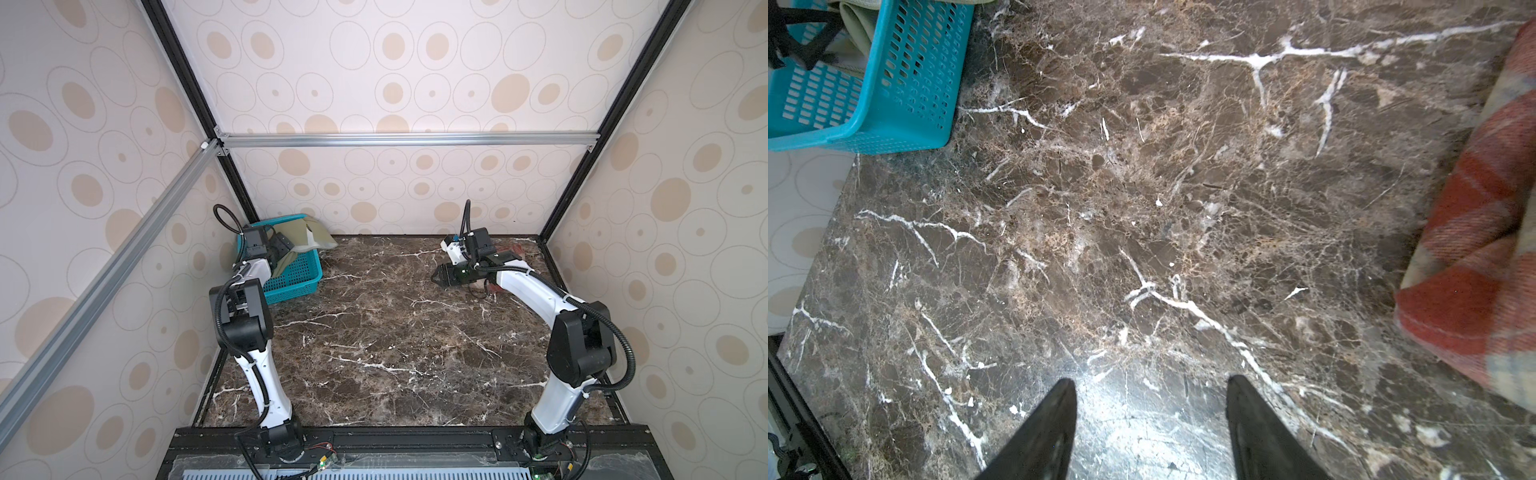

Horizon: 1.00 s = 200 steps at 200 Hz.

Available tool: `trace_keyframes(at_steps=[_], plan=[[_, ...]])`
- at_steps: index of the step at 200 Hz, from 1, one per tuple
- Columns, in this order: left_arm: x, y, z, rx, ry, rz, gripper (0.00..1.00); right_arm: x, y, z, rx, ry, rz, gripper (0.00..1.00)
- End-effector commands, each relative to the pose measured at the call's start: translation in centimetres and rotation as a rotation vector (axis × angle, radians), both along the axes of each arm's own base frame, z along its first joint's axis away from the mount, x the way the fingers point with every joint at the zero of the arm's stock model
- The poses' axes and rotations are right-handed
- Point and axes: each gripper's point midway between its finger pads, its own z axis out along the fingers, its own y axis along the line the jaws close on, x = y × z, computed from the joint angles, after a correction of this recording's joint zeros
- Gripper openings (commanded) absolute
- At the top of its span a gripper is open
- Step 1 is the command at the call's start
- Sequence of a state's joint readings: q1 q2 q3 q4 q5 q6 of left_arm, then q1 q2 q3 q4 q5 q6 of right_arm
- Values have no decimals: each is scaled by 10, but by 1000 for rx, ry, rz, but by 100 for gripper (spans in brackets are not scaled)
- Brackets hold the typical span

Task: Fold and stack the skirts
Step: 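Release the plaid skirt with the right gripper while the left reaches the teal basket, then lift the green skirt from the teal basket with the left gripper onto the table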

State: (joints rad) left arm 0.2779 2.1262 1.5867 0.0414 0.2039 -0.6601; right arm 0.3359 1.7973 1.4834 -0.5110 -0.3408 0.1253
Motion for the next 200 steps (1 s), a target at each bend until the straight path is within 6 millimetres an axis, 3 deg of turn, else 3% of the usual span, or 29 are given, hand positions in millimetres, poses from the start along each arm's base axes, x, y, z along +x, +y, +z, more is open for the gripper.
trace_keyframes(at_steps=[1, 17, 33, 84, 153, 184, 200], plan=[[15, 3, 22, -13, -88, -8, 66, 1, 1, 2, -7, 7, 4, 60], [14, 1, 25, -18, -114, -12, 28, 1, 0, 1, -5, 13, 1, 59], [12, 1, 36, 3, -148, -15, 0, -1, 0, 2, -6, 17, 2, 59], [0, -16, 101, 29, -250, -98, 0, -11, 1, 10, 25, 5, -9, 58], [-51, -52, 260, 100, -494, -204, 0, -41, 4, 40, 76, -68, 5, 57], [-81, -81, 327, 118, -610, -286, 0, -58, 4, 48, 107, -94, 7, 58], [-98, -107, 355, 114, -670, -371, 0, -65, 4, 51, 122, -104, 2, 58]])
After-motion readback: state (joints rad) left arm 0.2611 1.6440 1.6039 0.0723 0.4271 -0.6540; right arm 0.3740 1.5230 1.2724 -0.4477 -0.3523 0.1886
